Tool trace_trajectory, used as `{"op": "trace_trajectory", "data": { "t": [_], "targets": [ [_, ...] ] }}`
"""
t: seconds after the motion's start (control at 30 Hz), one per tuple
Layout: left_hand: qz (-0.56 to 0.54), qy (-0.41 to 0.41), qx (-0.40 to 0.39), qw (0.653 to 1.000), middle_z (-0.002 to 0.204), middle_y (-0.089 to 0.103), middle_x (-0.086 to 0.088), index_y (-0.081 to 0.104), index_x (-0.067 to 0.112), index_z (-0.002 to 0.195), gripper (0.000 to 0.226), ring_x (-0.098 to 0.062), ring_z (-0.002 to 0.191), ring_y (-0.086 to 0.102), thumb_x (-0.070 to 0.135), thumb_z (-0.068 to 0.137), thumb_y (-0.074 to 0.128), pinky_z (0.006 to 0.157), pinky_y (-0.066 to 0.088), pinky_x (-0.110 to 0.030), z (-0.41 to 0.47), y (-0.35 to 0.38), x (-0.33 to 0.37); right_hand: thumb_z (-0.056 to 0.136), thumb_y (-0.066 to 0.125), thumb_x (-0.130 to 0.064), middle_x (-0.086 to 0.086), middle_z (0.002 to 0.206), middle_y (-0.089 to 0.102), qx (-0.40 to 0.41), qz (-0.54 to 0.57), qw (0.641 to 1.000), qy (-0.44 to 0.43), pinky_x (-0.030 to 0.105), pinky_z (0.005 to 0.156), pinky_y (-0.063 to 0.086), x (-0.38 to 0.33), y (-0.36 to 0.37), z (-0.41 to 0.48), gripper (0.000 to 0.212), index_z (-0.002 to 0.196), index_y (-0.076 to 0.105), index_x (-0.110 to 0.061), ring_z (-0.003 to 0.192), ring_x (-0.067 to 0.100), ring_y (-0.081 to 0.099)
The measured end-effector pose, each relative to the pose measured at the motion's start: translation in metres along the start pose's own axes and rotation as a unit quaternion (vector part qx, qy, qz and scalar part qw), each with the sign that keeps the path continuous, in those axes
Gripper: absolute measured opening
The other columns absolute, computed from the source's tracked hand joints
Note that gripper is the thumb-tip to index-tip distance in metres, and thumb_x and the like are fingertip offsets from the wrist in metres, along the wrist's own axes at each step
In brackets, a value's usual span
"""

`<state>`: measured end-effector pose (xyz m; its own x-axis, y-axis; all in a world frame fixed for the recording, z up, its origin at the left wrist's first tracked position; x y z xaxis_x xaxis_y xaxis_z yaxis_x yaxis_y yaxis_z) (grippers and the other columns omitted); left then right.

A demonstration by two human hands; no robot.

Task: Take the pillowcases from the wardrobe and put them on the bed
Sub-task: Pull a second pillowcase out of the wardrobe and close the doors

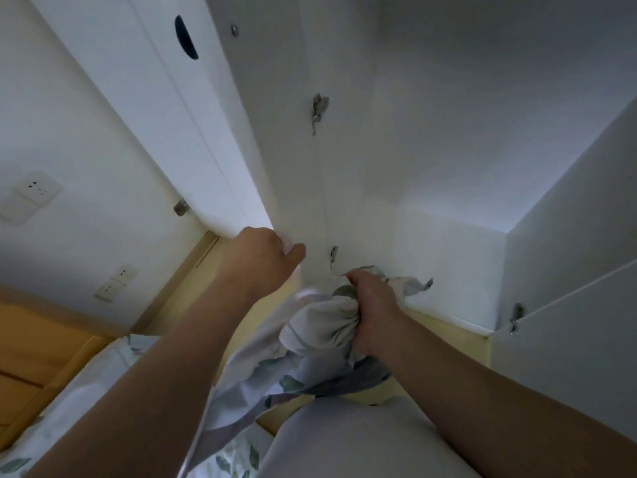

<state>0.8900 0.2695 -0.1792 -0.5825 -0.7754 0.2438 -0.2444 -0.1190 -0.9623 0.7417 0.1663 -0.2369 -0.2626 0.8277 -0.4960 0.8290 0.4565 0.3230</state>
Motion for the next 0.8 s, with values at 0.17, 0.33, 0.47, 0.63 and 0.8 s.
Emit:
{"op": "trace_trajectory", "data": {
  "t": [0.17,0.33,0.47,0.63,0.8],
  "targets": [
    [0.018,0.101,-0.03,0.994,0.064,0.07,-0.006,0.069,0.011,0.059,0.063,-0.022,0.068,0.066,0.057,0.092,0.044,0.072,0.058,-0.037,0.015,0.013,0.063,0.064,0.062,-0.032,0.018,0.11,0.077,0.046,0.017,0.999,-0.023,0.048,0.104,0.053,-0.011,-0.03,0.007,0.051,0.102,0.078,-0.003,0.108,0.036,0.07],
    [0.016,0.168,-0.076,0.983,0.056,0.071,-0.002,0.067,0.011,0.065,0.062,-0.018,0.057,0.067,0.059,0.094,0.039,0.07,0.058,-0.034,0.041,0.03,0.119,0.073,0.061,-0.033,0.018,0.116,0.074,0.101,0.077,0.991,-0.039,0.043,0.102,0.052,-0.024,-0.059,0.001,0.038,0.095,0.075,-0.005,0.109,0.035,0.068],
    [0.014,0.21,-0.116,0.971,0.045,0.067,0.006,0.068,0.012,0.06,0.065,-0.01,0.039,0.065,0.057,0.096,0.039,0.069,0.06,-0.031,0.067,0.037,0.174,0.052,0.068,-0.036,0.015,0.11,0.077,0.133,0.145,0.98,-0.043,0.04,0.092,0.057,-0.032,-0.081,-0.001,0.061,0.105,0.079,-0.006,0.103,0.033,0.072],
    [-0.023,0.2,-0.122,0.972,0.046,0.067,0.006,0.067,0.012,0.061,0.059,-0.014,0.043,0.069,0.05,0.096,0.039,0.07,0.062,-0.032,0.101,0.052,0.231,0.09,0.06,-0.022,0.012,0.091,0.074,0.149,0.227,0.961,-0.06,0.027,0.06,0.053,-0.047,-0.106,-0.011,0.02,0.078,0.068,-0.009,0.077,0.027,0.069],
    [-0.054,0.191,-0.127,0.972,0.047,0.069,0.003,0.072,0.009,0.061,0.062,-0.013,0.043,0.069,0.049,0.095,0.038,0.072,0.062,-0.034,0.13,0.061,0.266,0.086,0.06,-0.017,0.01,0.079,0.067,0.129,0.287,0.945,-0.09,0.025,0.05,0.058,-0.066,-0.131,-0.011,0.016,0.07,0.061,-0.014,0.064,0.025,0.065]
  ]
}}
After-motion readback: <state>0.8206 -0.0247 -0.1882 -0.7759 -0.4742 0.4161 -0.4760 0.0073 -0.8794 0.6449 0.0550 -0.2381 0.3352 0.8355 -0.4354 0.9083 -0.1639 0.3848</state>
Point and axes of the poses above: each hand's wrist, its own z-axis towards the middle knuckle, its own y-axis out of the palm, x = y × z, the point moved 1 cm from there along z, towards the middle knuckle
